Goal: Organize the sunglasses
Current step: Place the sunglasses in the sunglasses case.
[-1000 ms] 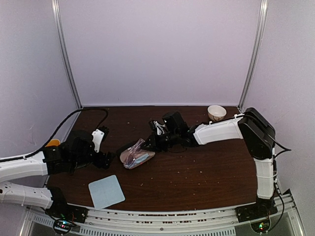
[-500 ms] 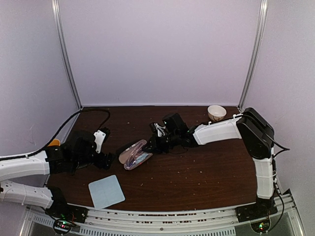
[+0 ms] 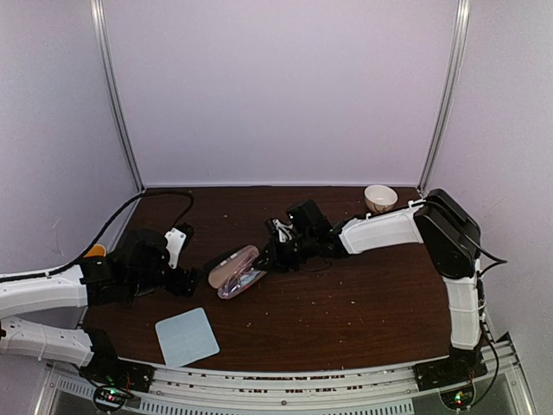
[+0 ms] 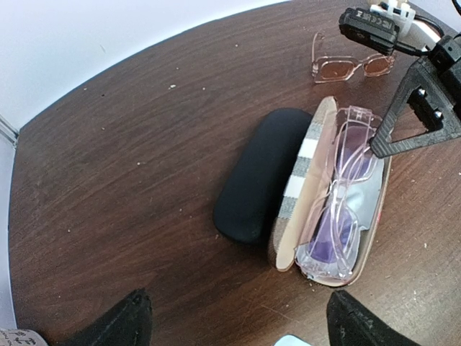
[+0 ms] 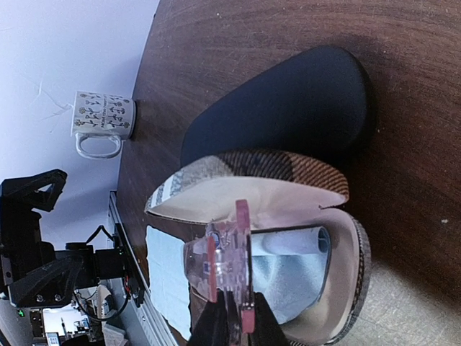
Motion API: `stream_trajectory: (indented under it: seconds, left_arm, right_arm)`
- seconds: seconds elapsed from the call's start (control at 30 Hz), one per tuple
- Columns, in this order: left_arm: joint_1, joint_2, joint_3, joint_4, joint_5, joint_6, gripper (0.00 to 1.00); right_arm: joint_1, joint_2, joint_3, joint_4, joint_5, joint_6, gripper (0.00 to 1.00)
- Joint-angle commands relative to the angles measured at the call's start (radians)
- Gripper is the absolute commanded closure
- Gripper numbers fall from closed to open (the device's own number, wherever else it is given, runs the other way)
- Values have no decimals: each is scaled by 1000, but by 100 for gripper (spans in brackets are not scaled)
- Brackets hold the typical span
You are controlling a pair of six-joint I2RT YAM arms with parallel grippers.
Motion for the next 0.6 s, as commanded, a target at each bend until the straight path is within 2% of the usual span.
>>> stream_trajectory:
  seconds: [0.0, 0.57]
  left_arm:
    - [6, 5, 0, 46, 13, 13, 13]
    - [6, 43, 5, 69, 28, 10, 14]
  right_arm:
    - [-10, 25, -26, -145, 65, -45, 87]
    - [-28, -22, -41, -226, 98, -104, 72]
